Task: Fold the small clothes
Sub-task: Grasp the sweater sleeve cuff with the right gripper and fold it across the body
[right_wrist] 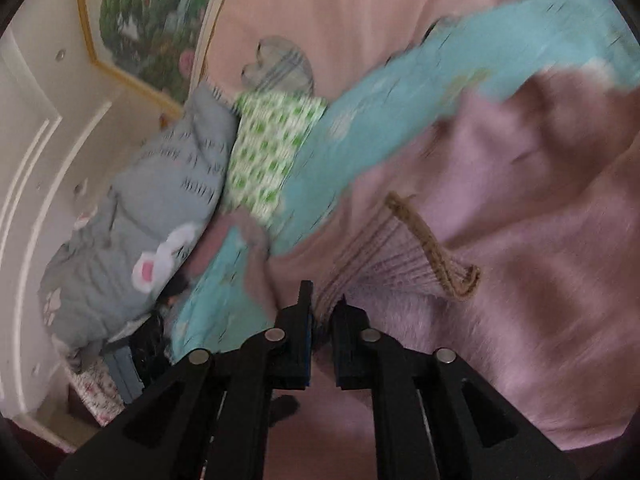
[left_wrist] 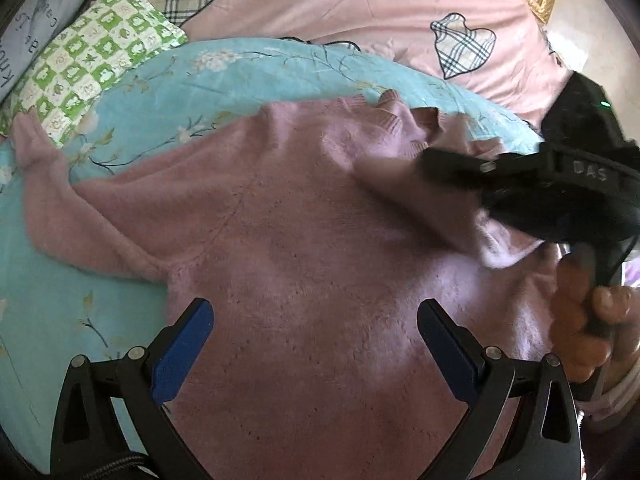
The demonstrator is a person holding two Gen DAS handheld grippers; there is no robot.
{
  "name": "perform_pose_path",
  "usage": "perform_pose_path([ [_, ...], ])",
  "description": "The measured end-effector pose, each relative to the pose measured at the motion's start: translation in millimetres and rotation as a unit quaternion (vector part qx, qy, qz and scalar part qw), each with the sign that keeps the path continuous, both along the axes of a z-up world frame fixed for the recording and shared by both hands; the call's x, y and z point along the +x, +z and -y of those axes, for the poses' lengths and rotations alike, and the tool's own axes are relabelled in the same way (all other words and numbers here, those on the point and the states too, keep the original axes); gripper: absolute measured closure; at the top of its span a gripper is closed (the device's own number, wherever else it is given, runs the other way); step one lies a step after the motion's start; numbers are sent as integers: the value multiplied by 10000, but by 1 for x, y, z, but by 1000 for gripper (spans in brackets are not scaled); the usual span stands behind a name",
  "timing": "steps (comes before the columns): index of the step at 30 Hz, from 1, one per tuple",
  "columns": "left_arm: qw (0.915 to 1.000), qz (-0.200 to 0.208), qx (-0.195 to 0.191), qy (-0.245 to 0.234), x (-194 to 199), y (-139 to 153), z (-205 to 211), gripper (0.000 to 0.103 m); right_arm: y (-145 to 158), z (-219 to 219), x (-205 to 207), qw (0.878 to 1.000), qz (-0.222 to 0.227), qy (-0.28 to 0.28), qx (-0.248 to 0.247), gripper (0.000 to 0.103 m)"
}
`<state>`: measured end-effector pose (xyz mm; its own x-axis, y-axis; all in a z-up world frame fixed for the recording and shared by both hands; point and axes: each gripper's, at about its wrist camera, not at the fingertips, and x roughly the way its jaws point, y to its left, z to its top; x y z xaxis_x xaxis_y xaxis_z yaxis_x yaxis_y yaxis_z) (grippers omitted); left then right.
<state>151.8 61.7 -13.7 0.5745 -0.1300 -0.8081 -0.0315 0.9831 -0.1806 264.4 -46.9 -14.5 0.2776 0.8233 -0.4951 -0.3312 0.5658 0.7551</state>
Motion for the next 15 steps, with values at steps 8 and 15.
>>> perform_pose_path([
  [8,9978,-320,-557,-174,33,-16,15,1,6,39,-15,9985,-105,-333,416,28],
  [15,9989,-465,-17,-59,81,-26,42,91,15,120,-40,9888,73,-1428,435,28],
])
